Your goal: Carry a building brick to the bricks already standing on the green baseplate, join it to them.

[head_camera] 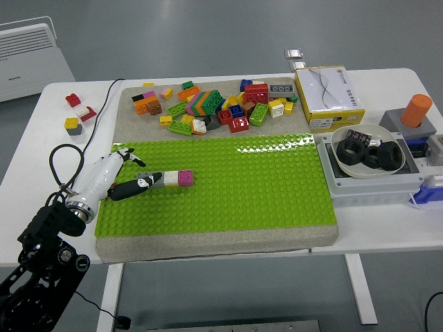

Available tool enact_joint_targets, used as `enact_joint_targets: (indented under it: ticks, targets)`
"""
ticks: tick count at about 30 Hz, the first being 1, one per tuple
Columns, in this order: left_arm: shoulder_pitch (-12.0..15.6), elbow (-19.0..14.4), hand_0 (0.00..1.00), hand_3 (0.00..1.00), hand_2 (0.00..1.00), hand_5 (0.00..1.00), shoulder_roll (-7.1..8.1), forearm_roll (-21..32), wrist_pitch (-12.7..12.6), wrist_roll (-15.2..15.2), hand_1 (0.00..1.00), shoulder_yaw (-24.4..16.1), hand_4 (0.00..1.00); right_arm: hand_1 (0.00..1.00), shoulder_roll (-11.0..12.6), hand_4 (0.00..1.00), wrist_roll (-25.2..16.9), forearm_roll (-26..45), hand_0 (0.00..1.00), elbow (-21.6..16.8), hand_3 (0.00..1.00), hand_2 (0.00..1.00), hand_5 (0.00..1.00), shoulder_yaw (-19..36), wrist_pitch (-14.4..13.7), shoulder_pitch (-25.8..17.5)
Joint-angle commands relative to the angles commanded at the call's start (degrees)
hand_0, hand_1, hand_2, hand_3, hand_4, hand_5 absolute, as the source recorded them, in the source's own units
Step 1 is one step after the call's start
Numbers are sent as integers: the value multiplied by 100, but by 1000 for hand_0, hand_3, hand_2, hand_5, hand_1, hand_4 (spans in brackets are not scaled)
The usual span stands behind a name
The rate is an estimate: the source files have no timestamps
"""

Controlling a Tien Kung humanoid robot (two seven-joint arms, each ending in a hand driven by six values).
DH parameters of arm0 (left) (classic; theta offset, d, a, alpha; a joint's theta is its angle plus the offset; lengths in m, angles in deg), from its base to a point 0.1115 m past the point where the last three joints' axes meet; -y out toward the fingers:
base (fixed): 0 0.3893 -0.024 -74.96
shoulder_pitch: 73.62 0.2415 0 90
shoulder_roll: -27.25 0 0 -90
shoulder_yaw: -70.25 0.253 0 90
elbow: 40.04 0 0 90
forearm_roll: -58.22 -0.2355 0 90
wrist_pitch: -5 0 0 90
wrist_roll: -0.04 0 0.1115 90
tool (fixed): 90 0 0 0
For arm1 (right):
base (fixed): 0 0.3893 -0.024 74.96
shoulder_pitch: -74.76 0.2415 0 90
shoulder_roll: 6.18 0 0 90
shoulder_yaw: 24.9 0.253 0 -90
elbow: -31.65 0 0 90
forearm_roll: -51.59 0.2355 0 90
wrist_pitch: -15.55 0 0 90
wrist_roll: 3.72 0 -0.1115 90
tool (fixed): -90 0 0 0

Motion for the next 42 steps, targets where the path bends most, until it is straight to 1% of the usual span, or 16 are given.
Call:
enact_joint_targets:
  ticks: [1, 2, 6, 7, 11, 12, 13, 15, 18, 19, 24, 30, 31, 42]
  targets:
    - [26, -31, 931, 673, 862, 611, 9, 77, -97, -57, 880, 8, 820, 683, -9, 889, -1, 2, 673, 0, 819, 767, 998, -9, 1, 1]
    - [76, -91, 931, 673, 862, 611, 25, 192, -245, -177, 880, 23, 820, 683, -30, 889, -2, 43, 673, 0, 819, 767, 998, -64, -6, -2]
    - [180, -229, 931, 673, 862, 611, 72, 456, -617, -523, 880, 58, 820, 683, -89, 889, -6, 164, 673, 0, 819, 767, 998, -223, -29, -14]
    - [194, -250, 834, 697, 764, 510, 80, 524, -705, -624, 770, 62, 784, 681, -101, 889, -7, 184, 676, 0, 816, 766, 998, -251, -34, -15]
    - [239, -284, 834, 697, 764, 510, 88, 856, -1019, -1027, 770, 66, 784, 681, -164, 889, -5, 154, 676, 0, 816, 766, 998, -231, -41, -19]
    - [246, -284, 834, 697, 764, 510, 87, 912, -1064, -1092, 770, 69, 784, 681, -173, 889, -5, 148, 676, 0, 816, 766, 998, -220, -41, -20]
    - [263, -282, 730, 690, 700, 456, 82, 998, -1132, -1194, 678, 77, 763, 681, -183, 886, -4, 148, 677, 0, 816, 764, 998, -203, -43, -24]
    - [291, -272, 730, 690, 700, 456, 74, 1115, -1221, -1327, 678, 98, 763, 681, -191, 886, -2, 142, 677, 0, 816, 764, 998, -173, -45, -27]
    - [314, -238, 730, 690, 700, 456, 60, 1198, -1277, -1406, 678, 146, 763, 681, -188, 886, 1, 88, 677, 0, 816, 764, 998, -94, -40, -22]
    - [317, -221, 704, 681, 675, 428, 54, 1211, -1281, -1412, 641, 169, 750, 680, -183, 886, 3, 55, 677, 0, 816, 765, 998, -52, -37, -18]
    - [337, -163, 704, 681, 675, 428, 3, 1233, -1277, -1414, 641, 234, 750, 680, -148, 886, 15, -71, 677, 0, 816, 765, 998, 116, -34, -3]
    - [353, -108, 702, 678, 670, 420, -64, 1217, -1277, -1397, 635, 205, 743, 683, -100, 883, 31, -157, 676, 0, 816, 764, 998, 238, -42, 6]
    - [352, -98, 727, 687, 720, 409, -74, 1212, -1273, -1390, 662, 195, 740, 682, -92, 876, 30, -169, 675, 0, 814, 764, 998, 261, -41, 13]
    - [294, -76, 730, 691, 725, 411, -96, 1181, -1216, -1365, 667, 185, 739, 683, -92, 874, 32, -97, 674, 0, 812, 762, 998, 253, -52, 41]
